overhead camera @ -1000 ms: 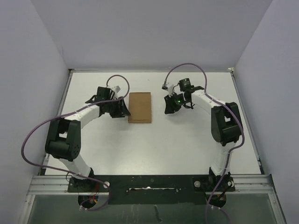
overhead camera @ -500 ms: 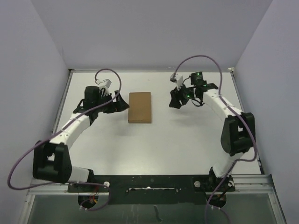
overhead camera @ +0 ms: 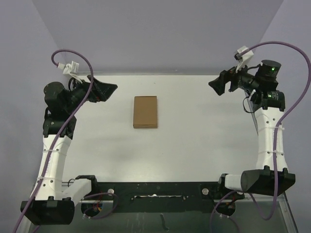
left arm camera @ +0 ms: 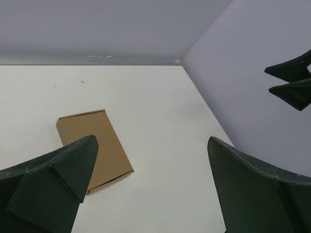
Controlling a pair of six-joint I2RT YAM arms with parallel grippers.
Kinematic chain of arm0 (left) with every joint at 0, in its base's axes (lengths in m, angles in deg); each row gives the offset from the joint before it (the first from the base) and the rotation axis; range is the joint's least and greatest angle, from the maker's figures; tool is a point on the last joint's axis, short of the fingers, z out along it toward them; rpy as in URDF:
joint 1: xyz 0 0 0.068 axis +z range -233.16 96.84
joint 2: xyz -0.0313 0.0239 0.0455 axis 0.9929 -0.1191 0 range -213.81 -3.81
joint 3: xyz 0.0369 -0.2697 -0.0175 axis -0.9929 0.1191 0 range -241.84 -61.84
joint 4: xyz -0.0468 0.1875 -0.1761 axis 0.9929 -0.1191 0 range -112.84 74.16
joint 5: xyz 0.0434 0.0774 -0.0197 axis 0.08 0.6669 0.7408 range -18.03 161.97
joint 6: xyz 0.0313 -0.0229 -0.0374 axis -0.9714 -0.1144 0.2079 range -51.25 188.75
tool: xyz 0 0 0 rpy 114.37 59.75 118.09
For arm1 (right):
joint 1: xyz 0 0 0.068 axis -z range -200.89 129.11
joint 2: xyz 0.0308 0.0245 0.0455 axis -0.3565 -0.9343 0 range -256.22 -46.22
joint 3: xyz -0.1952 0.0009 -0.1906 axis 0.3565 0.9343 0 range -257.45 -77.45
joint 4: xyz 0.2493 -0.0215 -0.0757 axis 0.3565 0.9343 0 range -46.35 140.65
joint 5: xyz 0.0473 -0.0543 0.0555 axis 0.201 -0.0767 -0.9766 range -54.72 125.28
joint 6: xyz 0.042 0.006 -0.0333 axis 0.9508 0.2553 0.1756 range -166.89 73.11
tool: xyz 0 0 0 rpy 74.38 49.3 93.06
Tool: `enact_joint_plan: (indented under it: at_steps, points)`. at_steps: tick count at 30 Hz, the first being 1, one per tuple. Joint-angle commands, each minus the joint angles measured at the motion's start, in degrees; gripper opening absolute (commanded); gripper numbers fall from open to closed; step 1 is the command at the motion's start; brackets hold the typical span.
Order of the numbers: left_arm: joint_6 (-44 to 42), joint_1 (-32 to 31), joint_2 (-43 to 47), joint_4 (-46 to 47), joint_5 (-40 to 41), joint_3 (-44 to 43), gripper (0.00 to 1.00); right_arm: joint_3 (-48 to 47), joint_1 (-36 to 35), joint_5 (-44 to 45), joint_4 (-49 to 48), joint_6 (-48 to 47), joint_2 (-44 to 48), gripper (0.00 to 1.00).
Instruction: Fold the paper box
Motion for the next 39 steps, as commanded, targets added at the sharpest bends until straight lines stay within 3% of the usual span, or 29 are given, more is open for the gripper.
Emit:
enact_joint_plan:
  at_steps: [1, 11, 39]
  points:
    - [-0.4, 0.3, 2.0, -6.4, -5.9, -6.9, 0.98, -6.4, -1.5, -2.9, 4.3, 4.9, 2.4, 0.98]
    - [-3.3, 0.3, 1.7, -12.5, -7.5, -10.1, 0.98, -7.5, -8.1, 14.8, 4.6, 14.5, 6.6, 0.98]
    - [-4.4, 0.3, 1.2, -13.6, -8.2, -10.0, 0.98, -3.4, -7.0, 13.3, 0.4, 13.5, 8.3, 0.98]
